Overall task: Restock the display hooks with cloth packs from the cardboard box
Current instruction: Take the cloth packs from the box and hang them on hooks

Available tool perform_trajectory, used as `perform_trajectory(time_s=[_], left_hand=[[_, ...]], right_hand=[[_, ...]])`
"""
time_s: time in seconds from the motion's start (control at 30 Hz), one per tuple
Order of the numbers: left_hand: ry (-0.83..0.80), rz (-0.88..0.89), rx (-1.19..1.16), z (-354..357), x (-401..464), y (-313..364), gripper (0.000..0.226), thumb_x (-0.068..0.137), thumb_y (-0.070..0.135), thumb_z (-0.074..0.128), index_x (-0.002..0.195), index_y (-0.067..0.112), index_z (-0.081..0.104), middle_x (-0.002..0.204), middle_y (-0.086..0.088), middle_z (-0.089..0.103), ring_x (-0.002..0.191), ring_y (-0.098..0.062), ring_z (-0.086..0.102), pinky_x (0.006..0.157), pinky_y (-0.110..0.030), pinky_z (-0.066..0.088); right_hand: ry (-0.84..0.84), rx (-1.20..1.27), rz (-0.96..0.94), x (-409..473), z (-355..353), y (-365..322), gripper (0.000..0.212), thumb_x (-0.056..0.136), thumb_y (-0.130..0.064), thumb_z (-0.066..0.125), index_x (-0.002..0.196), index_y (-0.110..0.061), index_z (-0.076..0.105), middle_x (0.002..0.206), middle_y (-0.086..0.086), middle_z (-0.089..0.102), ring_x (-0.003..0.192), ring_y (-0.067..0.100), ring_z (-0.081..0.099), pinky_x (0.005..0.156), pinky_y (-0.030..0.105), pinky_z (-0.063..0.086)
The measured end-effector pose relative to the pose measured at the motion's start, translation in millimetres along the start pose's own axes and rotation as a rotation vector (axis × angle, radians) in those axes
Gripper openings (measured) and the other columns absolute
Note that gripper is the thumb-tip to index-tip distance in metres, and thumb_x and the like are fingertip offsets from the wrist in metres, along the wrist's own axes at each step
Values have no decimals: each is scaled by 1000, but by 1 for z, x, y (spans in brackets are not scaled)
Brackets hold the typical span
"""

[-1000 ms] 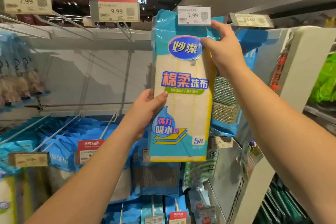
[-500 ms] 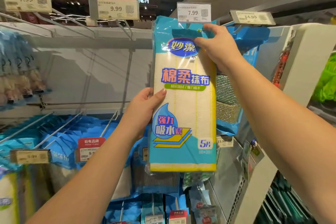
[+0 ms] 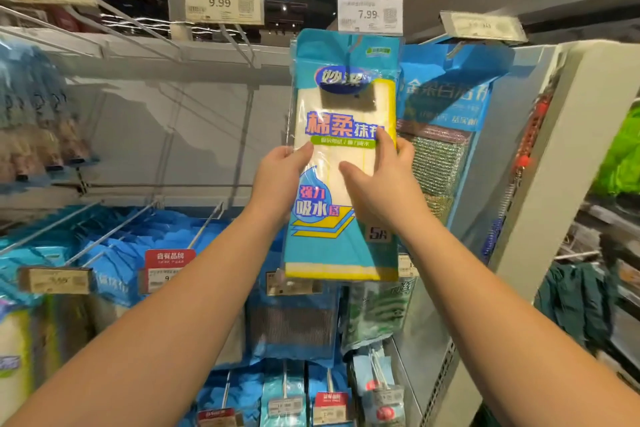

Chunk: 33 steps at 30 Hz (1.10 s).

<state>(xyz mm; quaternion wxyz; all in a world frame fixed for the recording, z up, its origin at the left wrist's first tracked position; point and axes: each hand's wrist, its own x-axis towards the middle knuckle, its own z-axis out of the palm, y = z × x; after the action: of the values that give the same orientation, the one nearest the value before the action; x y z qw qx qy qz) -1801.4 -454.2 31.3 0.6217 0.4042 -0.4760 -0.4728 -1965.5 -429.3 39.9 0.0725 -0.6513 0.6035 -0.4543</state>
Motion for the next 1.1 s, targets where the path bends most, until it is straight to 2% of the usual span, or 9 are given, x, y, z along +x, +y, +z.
perform_trajectory(time_s=[0.1, 0.27, 0.4, 0.57, 0.67, 0.77, 0.87, 0.97, 1.1], left_hand=[[33, -9, 33, 4, 14, -7, 35, 95, 32, 67, 106, 0, 61, 89, -14, 76, 78, -26, 75, 75, -46, 61], [81, 13, 114, 8, 35, -13, 25, 96, 32, 64, 94, 7, 60, 70, 0, 74, 69, -20, 74, 71, -42, 60], [97, 1, 173, 10, 46, -19, 30, 98, 34, 60, 108, 5, 60, 87, -7, 76, 79, -23, 76, 81, -47, 62], [97, -24, 221, 17, 48, -29, 24, 101, 38, 56, 104, 15, 54, 97, -10, 74, 76, -18, 74, 73, -39, 61], [80, -48, 227, 16, 53, -40, 23, 98, 40, 59, 104, 19, 55, 104, -12, 74, 86, -24, 75, 84, -48, 61], [82, -41, 248, 16, 53, -47, 24, 94, 42, 61, 104, 21, 55, 104, -7, 74, 94, -24, 73, 90, -51, 58], [125, -68, 288, 19, 42, -42, 33, 100, 43, 56, 115, 14, 51, 105, -5, 69, 88, -19, 69, 82, -41, 58], [187, -88, 403, 11, 29, -37, 37, 102, 44, 52, 117, 10, 51, 95, 0, 62, 79, -8, 58, 66, -28, 46], [224, -38, 508, -18, -10, -36, 29, 101, 44, 51, 105, 16, 56, 91, 0, 60, 87, -23, 58, 69, -30, 40]], right_hand=[[31, -73, -14, 13, 8, 1, 83, 88, -51, 62, 154, -25, 20, 157, 9, 12, 134, 36, 41, 108, 45, 39], [4, -160, 24, 34, 27, 2, 82, 91, -49, 61, 155, -24, 16, 159, 11, 9, 136, 40, 36, 104, 50, 41], [-20, -198, 62, 46, 38, 5, 78, 93, -47, 60, 154, -22, 19, 159, 10, 8, 137, 37, 32, 103, 50, 40], [-50, -244, 72, 54, 48, 15, 79, 95, -45, 58, 156, -24, 13, 162, 10, 1, 142, 36, 23, 102, 51, 41], [-57, -265, 62, 51, 51, 24, 83, 96, -45, 57, 157, -26, 4, 163, 11, -3, 145, 35, 17, 106, 51, 39], [-24, -270, 34, 41, 53, 31, 85, 94, -42, 59, 158, -21, 6, 163, 15, -1, 147, 34, 14, 111, 48, 33], [-21, -261, 4, 28, 47, 33, 85, 95, -41, 59, 158, -16, 8, 163, 16, -1, 149, 33, 8, 115, 45, 28], [-40, -265, -17, 10, 36, 29, 82, 95, -37, 57, 157, -11, 10, 163, 15, 3, 148, 33, 10, 115, 46, 27], [-22, -296, -64, -28, 24, 16, 76, 92, -33, 59, 154, -10, 21, 156, 16, 22, 141, 35, 24, 112, 47, 30]])
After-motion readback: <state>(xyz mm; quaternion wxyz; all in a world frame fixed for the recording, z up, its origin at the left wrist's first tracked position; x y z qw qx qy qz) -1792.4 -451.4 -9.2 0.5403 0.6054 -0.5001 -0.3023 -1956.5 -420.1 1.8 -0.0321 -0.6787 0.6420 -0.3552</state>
